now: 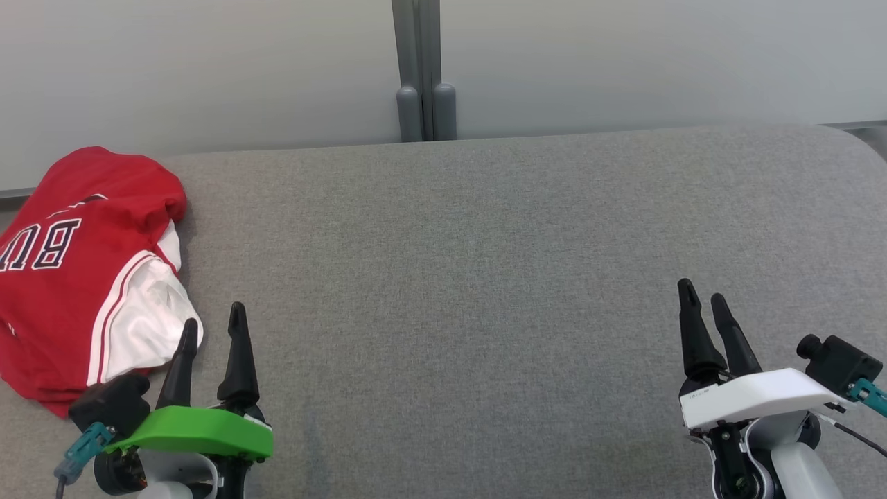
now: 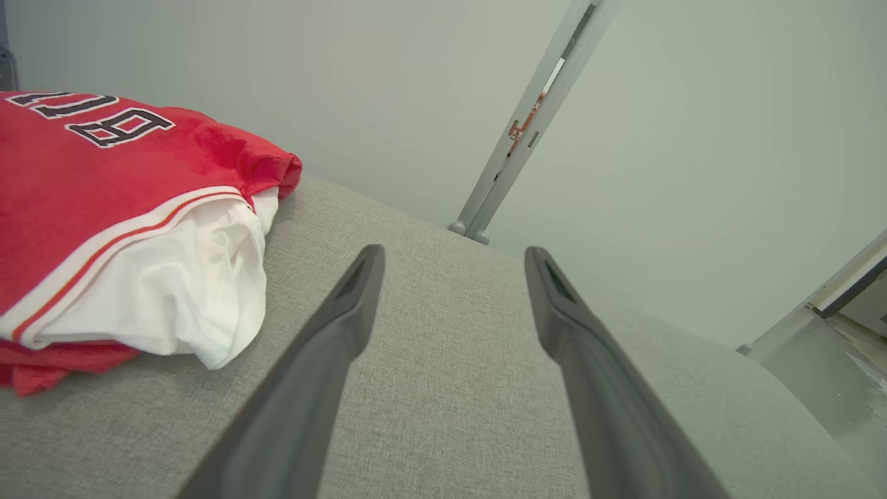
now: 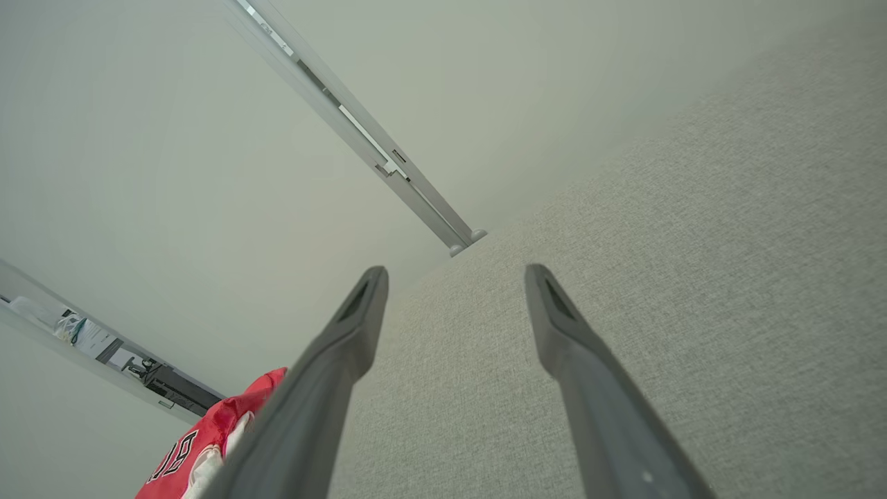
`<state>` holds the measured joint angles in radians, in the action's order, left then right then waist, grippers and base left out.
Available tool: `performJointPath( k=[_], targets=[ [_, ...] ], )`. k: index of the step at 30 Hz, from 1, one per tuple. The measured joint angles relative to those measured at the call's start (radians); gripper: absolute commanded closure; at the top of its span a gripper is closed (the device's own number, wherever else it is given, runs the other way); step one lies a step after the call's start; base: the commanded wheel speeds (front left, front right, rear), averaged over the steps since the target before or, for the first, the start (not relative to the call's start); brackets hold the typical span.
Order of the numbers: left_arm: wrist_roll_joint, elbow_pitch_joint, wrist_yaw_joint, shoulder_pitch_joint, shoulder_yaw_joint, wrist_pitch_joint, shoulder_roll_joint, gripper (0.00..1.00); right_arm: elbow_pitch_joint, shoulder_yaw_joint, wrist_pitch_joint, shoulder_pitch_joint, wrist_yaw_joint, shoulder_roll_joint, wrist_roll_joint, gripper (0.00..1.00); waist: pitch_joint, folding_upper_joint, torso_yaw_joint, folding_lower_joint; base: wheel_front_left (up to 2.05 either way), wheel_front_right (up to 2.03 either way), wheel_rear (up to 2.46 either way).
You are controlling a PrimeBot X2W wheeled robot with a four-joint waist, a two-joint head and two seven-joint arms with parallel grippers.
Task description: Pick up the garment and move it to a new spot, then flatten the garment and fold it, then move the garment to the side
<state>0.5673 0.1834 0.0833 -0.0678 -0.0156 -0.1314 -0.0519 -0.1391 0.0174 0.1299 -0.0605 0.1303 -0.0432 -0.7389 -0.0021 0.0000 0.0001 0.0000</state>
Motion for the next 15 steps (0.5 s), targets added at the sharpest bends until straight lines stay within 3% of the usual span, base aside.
performJointPath(
  k=[15],
  targets=[
    [-0.153,0.000,-0.006,0.000,-0.023,-0.038,-0.010,0.00,0.000,0.012,0.039,0.006,0.000,-0.001,0.170,0.00,-0.002,0.0000,0.000,0.0000,0.00,0.00,0.00]
  ],
)
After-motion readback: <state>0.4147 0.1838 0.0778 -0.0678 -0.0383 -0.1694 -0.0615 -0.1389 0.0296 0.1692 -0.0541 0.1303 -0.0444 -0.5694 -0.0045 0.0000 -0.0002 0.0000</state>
